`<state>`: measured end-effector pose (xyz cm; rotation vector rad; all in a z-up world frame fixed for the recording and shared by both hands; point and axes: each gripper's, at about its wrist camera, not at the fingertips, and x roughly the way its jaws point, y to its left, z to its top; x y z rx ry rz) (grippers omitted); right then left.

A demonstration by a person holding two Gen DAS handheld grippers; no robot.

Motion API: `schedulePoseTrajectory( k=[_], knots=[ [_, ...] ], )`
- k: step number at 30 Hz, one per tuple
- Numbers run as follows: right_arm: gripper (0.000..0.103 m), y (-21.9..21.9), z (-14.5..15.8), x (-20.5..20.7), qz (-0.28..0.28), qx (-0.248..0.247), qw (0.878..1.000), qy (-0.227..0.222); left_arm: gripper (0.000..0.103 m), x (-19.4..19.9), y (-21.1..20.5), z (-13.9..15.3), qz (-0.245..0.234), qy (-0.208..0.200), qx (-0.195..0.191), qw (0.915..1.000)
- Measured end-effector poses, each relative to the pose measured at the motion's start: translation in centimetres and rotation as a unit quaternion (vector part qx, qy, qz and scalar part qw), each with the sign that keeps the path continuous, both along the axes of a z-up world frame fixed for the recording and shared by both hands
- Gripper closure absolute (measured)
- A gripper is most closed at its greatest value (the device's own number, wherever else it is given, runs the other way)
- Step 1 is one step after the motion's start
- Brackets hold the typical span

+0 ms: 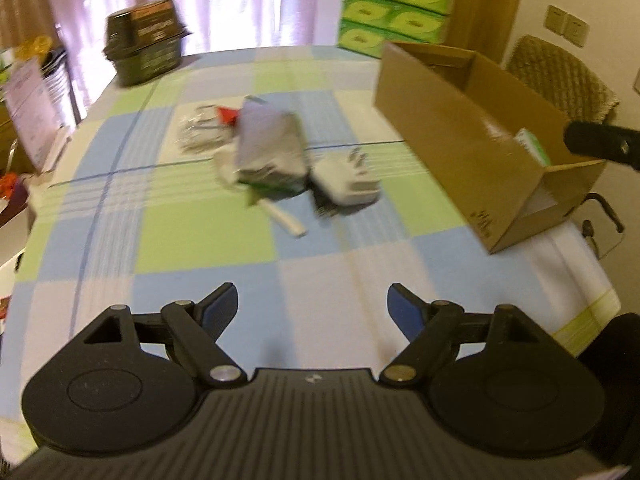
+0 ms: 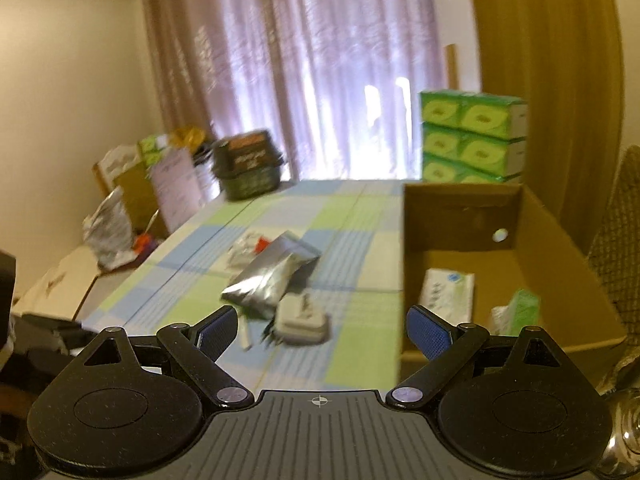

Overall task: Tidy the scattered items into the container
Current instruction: 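Withdraw both open tools from the cardboard box back over the table, then grasp the white plug adapter with the right tool while the left grasps its black cable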

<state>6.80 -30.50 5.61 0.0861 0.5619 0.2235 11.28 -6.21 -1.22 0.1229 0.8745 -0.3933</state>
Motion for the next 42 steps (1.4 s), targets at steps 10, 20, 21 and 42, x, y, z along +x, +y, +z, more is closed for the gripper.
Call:
schedulePoseTrajectory(
  k=[10,20,21,42],
  knots=[
    [0.007,4.6,-2.7,1.0,0.040,-0.030,0.998,0.042,0.022,-0.5,4.2,-0.8,0.037,0.003,-0.008,0.9993],
    [0.007,7.0,-5.6,5.9,0.055,-0.022,0.996,0.068,0.022,1.0,5.2,-2.2,0.035,0.022,-0.021,0.9989],
    [0.007,7.1,-5.9,6.7,0.054,-0.021,0.996,0.071,0.022,1.2,5.3,-2.3,0.037,0.023,-0.021,0.9988],
    [0.007,5.4,-13.1,20.3,0.040,-0.043,0.987,0.152,0.022,8.7,4.1,-5.8,0.030,0.042,-0.038,0.9979]
  ],
)
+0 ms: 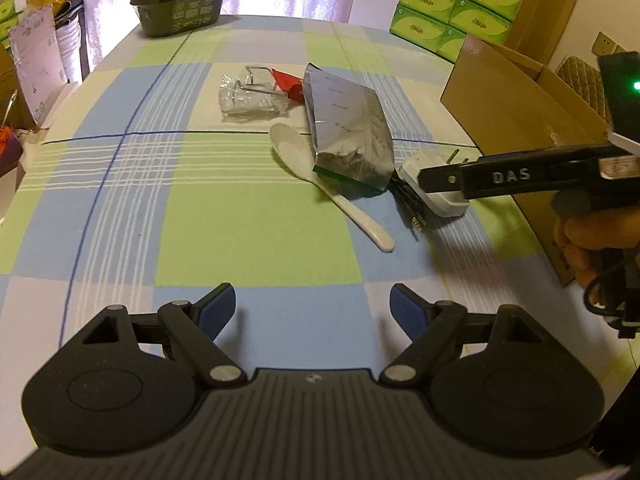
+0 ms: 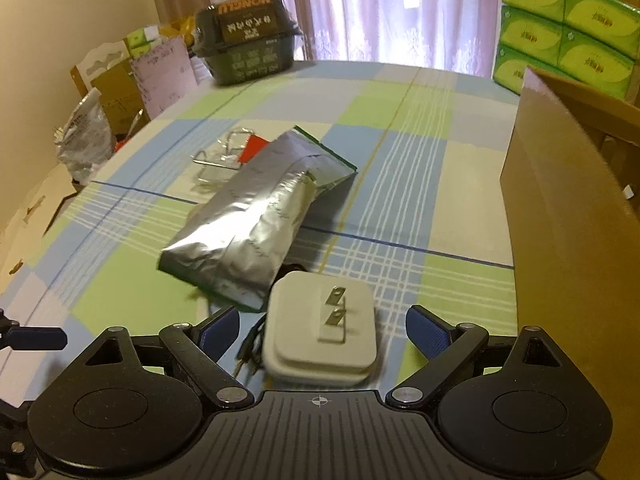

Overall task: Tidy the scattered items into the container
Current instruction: 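Grasp the white plug adapter with the right tool while the left grasps its black cable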

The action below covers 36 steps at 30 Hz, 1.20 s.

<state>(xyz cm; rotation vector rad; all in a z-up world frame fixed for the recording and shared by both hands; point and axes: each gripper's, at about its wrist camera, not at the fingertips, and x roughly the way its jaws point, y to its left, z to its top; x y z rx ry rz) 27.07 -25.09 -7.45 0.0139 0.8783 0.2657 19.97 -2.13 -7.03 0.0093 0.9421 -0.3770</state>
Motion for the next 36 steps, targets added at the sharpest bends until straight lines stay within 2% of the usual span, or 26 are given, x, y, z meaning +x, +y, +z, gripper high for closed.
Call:
schedulePoseTrajectory(
  k=[1,2,5,9,12,16,19,25,28,30,33,36],
  knots=[
    [0.010,0.0,-0.2,0.3,0.000,-0.002,1.000,0.003,0.022,0.2,0.0,-0.1,0.002,0.001,-0.002,1.0000],
    [0.029,-0.1,-0.4,0.6,0.002,-0.001,1.000,0.008,0.022,0.4,0.0,-0.1,0.003,0.001,-0.005,1.0000],
    [0.038,-0.5,-0.9,1.2,0.000,0.009,1.000,0.025,0.022,0.9,-0.1,-0.2,0.004,0.002,-0.007,1.0000],
    [0.038,-0.7,-0.3,0.9,-0.012,-0.002,1.000,0.010,0.022,1.2,-0.2,-0.4,0.002,0.003,-0.008,1.0000],
    [0.038,-0.6,0.0,1.1,-0.016,-0.046,0.999,-0.011,0.022,1.4,-0.4,-0.7,0.002,0.005,-0.008,1.0000],
    [0.038,0.4,-1.2,1.8,0.012,-0.101,0.995,-0.017,0.022,1.5,-0.3,-0.9,0.004,0.008,-0.007,0.9999],
    [0.038,1.2,-2.1,2.0,0.042,-0.120,0.991,-0.028,0.022,1.6,0.1,-1.0,0.006,0.008,-0.005,0.9999],
    [0.038,2.5,-2.0,0.4,0.105,-0.086,0.990,-0.027,0.022,1.6,1.2,-1.0,0.012,0.007,-0.002,0.9999],
    [0.038,2.9,-1.6,-0.4,0.130,-0.040,0.991,-0.010,0.030,1.7,1.4,-1.0,0.009,0.003,-0.006,0.9999],
    [0.038,2.3,-1.1,-0.8,0.096,-0.027,0.995,-0.011,0.034,1.7,1.0,-0.8,0.001,-0.003,-0.008,1.0000],
    [0.038,1.1,-0.7,-0.9,0.037,-0.009,0.999,-0.006,0.048,2.2,-0.2,-0.5,-0.018,-0.014,-0.005,0.9997],
    [0.038,0.3,-0.5,-1.1,0.021,-0.012,1.000,-0.006,0.059,2.8,-2.1,-0.2,-0.044,-0.027,-0.004,0.9987]
  ],
)
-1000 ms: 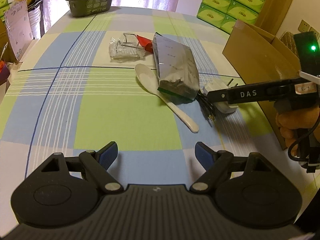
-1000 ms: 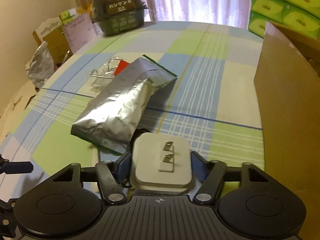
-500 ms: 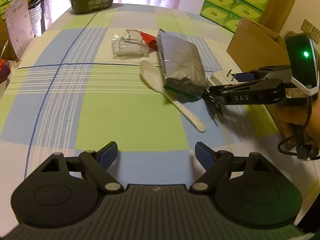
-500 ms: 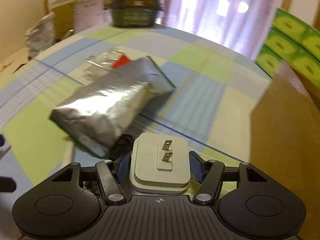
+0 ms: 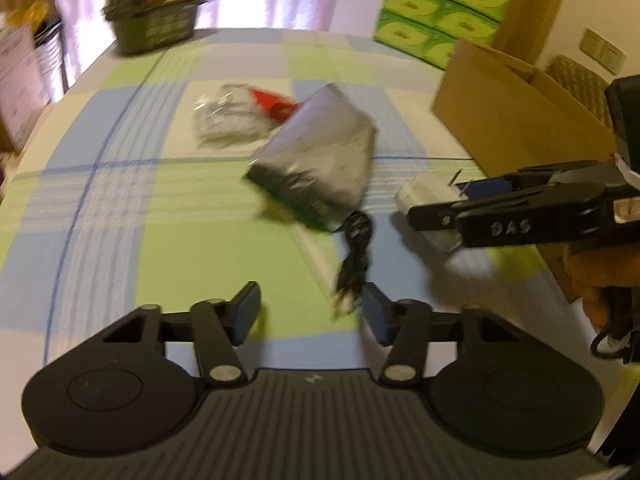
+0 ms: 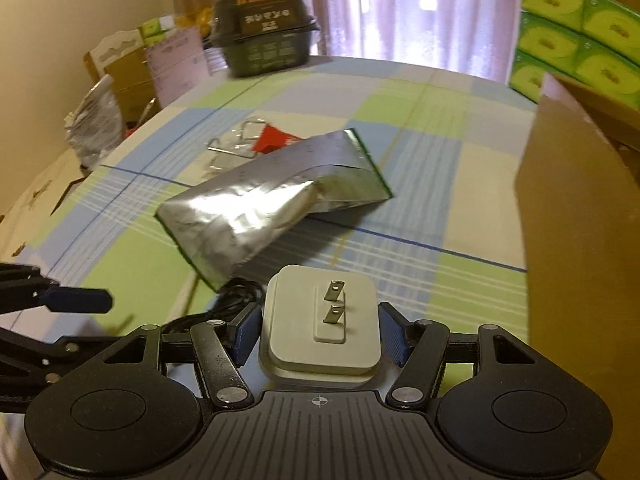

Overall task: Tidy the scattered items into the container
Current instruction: 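Grasp the white plug adapter with the right tool while the left grasps its black cable, then lift the plug adapter and cable and carry them toward the cardboard box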

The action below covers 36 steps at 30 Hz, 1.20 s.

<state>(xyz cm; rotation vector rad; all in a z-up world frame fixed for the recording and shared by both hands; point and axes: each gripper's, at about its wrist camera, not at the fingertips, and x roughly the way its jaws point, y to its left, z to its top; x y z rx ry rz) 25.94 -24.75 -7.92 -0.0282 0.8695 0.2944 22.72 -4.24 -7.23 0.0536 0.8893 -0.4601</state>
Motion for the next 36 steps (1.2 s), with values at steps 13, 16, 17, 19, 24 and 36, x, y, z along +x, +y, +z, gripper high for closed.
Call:
schedulePoseTrajectory(
  k=[13,16,17,19,24,36],
  knots=[
    [0.038,-1.4,0.4,-0.2,-0.020,0.003,1.000,-0.006,0.089,2.1,-6.6,-2.0,-0.104,-0.022,0.111,0.9882],
    [0.038,-1.1,0.4,-0.8,-0.016,0.004,1.000,-0.008,0.091,1.1,-6.1,-1.7,-0.106,-0.018,0.110,0.9880],
    [0.038,-1.0,0.5,-1.1,-0.015,0.006,1.000,-0.009,0.091,0.5,-5.9,-1.5,-0.106,-0.019,0.110,0.9880],
    [0.038,-0.8,0.7,-1.7,-0.016,0.009,1.000,-0.014,0.091,-0.6,-5.4,-1.1,-0.102,-0.017,0.105,0.9891],
    [0.038,-0.4,1.8,-3.8,-0.018,0.012,0.999,-0.026,0.091,-3.2,-4.3,0.0,-0.085,-0.011,0.088,0.9924],
    [0.038,-0.1,6.0,-8.4,-0.027,0.005,0.997,-0.066,0.091,-6.4,-3.7,3.4,-0.067,-0.025,0.073,0.9948]
  ],
)
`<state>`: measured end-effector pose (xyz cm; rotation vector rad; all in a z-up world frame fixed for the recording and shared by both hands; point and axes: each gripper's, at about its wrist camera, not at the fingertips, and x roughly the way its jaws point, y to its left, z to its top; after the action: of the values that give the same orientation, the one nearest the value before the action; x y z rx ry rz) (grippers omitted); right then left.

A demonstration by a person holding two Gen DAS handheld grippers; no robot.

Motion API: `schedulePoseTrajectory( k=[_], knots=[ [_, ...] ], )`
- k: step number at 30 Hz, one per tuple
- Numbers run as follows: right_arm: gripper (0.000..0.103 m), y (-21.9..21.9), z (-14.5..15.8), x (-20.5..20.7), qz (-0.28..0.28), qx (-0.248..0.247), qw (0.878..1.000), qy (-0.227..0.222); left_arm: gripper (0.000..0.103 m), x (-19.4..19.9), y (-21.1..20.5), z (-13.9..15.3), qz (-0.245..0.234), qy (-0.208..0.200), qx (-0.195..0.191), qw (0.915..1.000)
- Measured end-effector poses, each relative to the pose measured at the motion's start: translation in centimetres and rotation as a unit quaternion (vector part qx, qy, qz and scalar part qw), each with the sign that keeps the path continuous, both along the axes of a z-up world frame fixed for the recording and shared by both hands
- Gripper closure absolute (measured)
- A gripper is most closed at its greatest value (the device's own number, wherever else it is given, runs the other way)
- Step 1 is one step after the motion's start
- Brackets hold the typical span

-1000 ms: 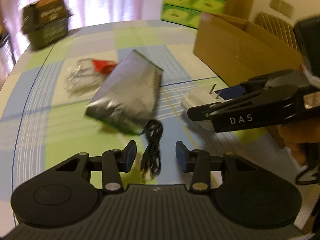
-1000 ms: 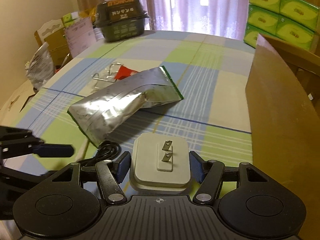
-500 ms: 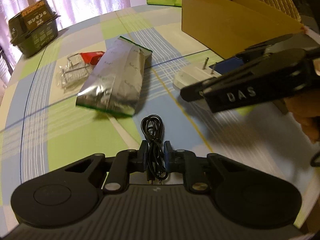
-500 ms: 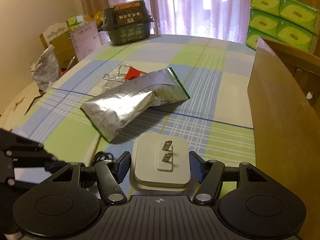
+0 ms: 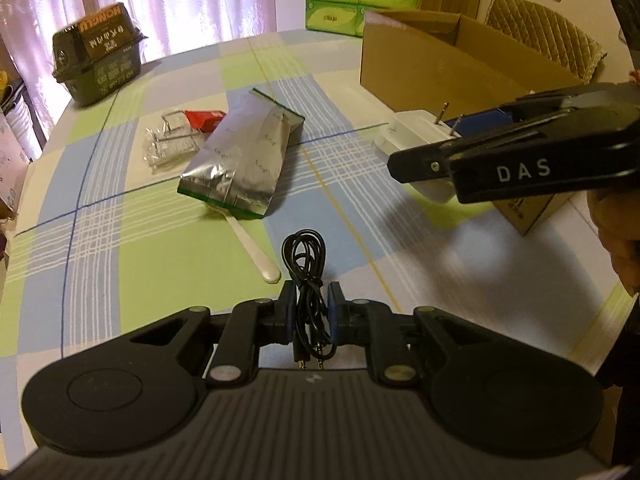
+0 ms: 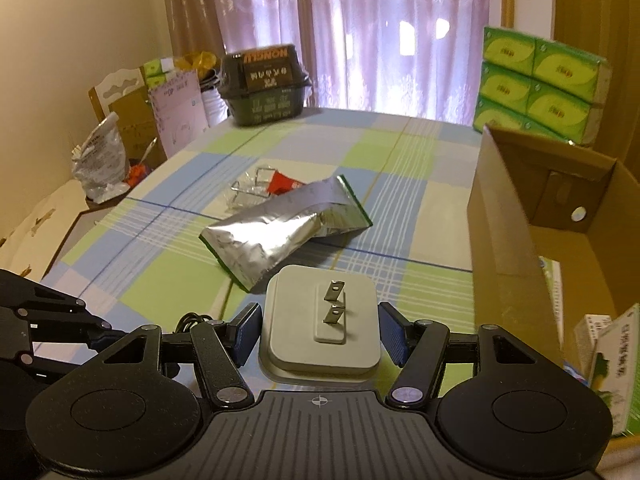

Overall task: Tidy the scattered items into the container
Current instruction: 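Lift the plug adapter and cable and carry them toward the cardboard box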

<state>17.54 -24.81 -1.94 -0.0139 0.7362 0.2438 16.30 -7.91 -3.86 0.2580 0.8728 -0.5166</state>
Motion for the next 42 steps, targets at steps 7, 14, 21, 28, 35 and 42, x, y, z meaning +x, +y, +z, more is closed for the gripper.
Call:
schedulePoseTrajectory(
  k=[7,14,21,28,35,42],
  knots=[
    [0.038,-0.1,1.4,-2.0,-0.008,-0.002,1.000,-0.011,0.091,-1.5,-0.1,1.4,0.003,-0.007,-0.007,0.9999],
    [0.038,-0.1,2.2,-3.8,-0.012,0.000,1.000,-0.016,0.091,-2.7,0.1,2.2,0.007,-0.009,-0.014,0.9998],
    [0.038,0.0,2.2,-5.0,-0.015,-0.001,1.000,-0.015,0.091,-3.4,0.4,2.5,0.013,-0.007,-0.016,0.9998],
    [0.038,0.1,2.2,-5.6,-0.015,-0.002,1.000,-0.013,0.091,-3.7,0.6,2.5,0.016,-0.007,-0.017,0.9997],
    [0.038,0.0,2.0,-6.0,-0.015,0.000,1.000,-0.014,0.091,-3.9,0.8,2.6,0.018,-0.007,-0.018,0.9997],
    [0.038,-0.4,2.9,-6.1,-0.018,0.002,1.000,-0.025,0.091,-4.1,0.4,3.4,0.019,-0.011,-0.022,0.9995]
  ],
)
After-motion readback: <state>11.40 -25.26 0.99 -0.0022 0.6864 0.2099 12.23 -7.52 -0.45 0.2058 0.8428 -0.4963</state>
